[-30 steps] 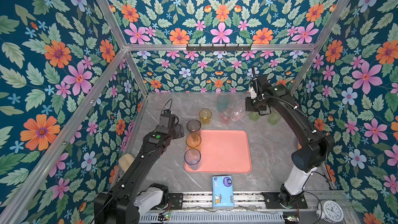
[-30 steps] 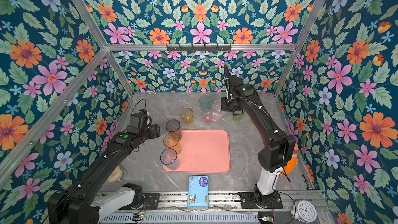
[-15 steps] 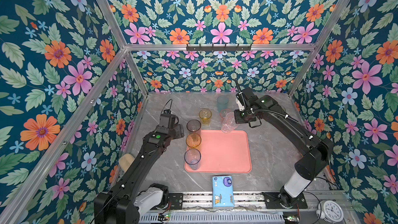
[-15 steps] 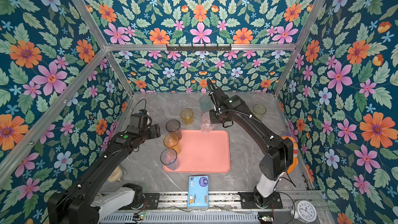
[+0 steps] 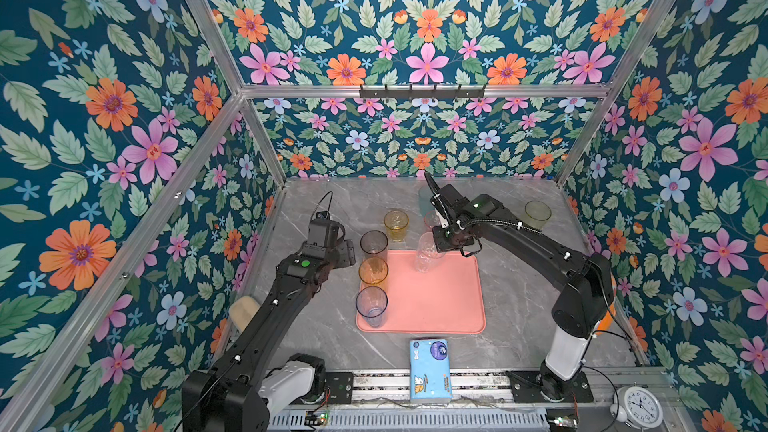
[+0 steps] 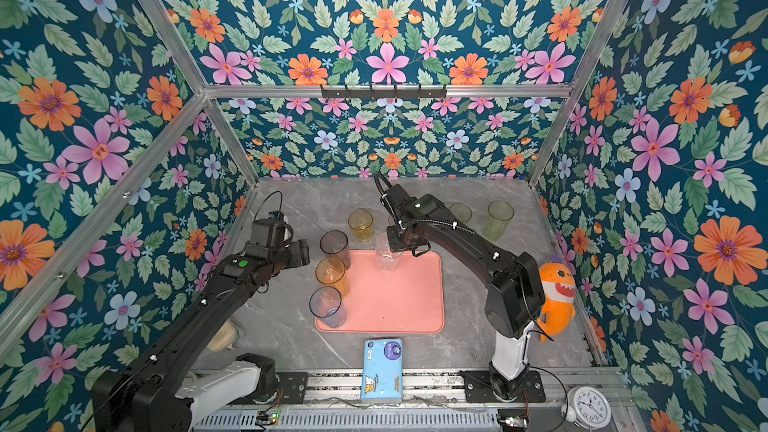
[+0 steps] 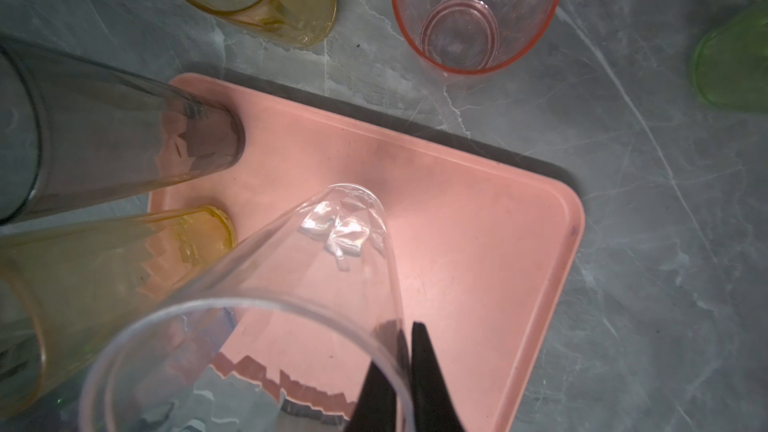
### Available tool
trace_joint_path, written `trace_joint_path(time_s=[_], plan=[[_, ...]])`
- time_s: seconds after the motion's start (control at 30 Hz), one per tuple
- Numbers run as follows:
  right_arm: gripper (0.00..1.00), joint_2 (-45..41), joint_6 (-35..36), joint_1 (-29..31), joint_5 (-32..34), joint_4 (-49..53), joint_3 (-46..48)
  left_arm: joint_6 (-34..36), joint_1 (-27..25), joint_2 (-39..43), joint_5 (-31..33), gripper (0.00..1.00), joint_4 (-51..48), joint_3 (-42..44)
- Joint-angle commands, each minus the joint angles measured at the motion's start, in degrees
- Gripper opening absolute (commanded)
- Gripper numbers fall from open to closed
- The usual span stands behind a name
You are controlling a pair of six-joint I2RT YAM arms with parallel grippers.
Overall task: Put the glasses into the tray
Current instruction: 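Lower the tall clear cup onto the pink tray with the right gripper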
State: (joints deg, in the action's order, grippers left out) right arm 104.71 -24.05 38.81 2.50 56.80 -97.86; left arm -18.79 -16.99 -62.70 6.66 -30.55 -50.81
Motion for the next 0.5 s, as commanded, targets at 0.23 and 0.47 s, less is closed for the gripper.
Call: trace_joint_path(time_s=[0.23,0.47], plan=[[0.00,2.42,-1.20,0.39,1.79,-1.18,-0.88,0.37,-0.03,0.07,0.35,0.81,0.49,0.01],[0.00,3.69,-1.10,0.34,2.20,-1.12,-1.43,0.29,-0.01,-0.13,0.20,0.81,0.49,0.09]])
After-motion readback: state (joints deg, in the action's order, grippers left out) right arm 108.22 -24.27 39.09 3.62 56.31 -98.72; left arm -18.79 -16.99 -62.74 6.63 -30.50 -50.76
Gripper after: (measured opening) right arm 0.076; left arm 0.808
